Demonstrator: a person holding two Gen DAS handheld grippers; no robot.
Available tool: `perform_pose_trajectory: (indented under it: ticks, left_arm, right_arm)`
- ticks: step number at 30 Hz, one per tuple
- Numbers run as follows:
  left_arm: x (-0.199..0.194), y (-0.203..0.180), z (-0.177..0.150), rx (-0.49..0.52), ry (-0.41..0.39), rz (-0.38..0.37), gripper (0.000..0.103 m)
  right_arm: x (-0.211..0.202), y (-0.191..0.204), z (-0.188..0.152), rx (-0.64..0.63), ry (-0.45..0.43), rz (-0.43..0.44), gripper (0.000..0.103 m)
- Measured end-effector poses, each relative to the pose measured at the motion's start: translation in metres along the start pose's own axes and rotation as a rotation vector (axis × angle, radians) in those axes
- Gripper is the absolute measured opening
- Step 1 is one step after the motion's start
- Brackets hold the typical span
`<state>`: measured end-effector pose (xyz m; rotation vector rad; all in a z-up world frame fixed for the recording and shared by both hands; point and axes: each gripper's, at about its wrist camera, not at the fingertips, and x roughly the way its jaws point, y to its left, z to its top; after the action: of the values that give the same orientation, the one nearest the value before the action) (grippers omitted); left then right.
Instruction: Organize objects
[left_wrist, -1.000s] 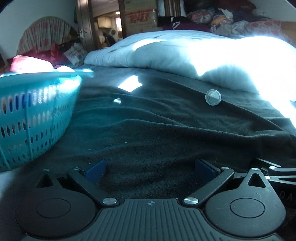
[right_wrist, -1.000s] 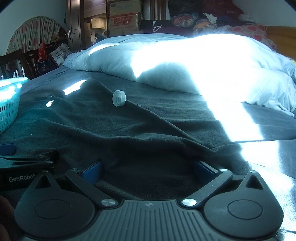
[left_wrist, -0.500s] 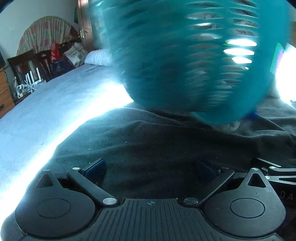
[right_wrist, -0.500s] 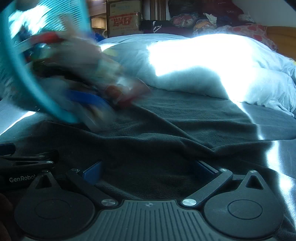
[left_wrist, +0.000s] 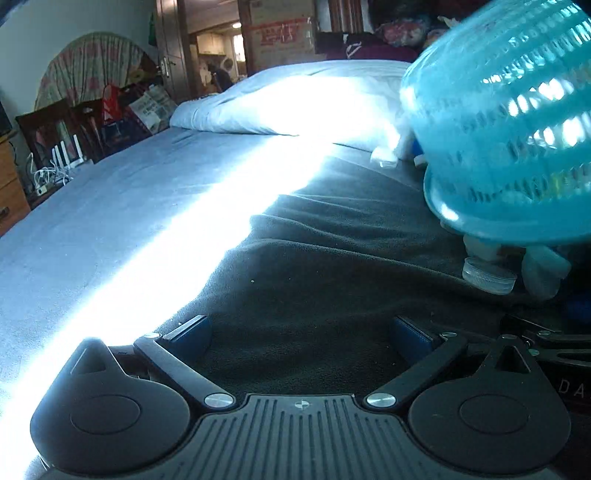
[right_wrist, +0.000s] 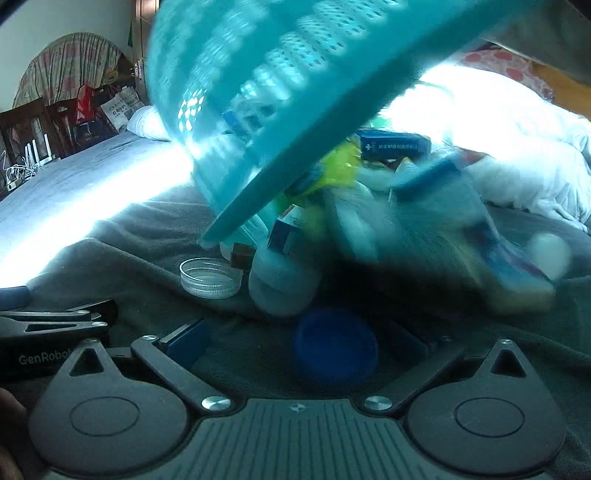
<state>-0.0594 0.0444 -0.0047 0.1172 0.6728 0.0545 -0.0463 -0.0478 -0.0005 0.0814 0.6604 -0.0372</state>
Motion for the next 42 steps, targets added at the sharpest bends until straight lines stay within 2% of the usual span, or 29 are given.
perform_pose_trajectory:
  ticks: [15, 26, 42]
  left_arm:
    - [-0.007, 0.004, -0.004, -0.02, 0.002, 0.007, 0.103]
    - [-0.008, 0.011, -0.008, -0.046, -0.02, -0.024, 0.103]
    - [-0.01, 0.01, -0.005, -0.041, -0.018, -0.021, 0.103]
  right_arm:
    - [-0.001, 0.0, 0.001, 0.001, -0.001, 0.001, 0.103]
    - [-0.001, -0.001, 0.003, -0.003, 0.0, -0.002, 0.103]
    - [-0.005, -0.002, 0.006, -0.005, -0.002, -0.004, 0.103]
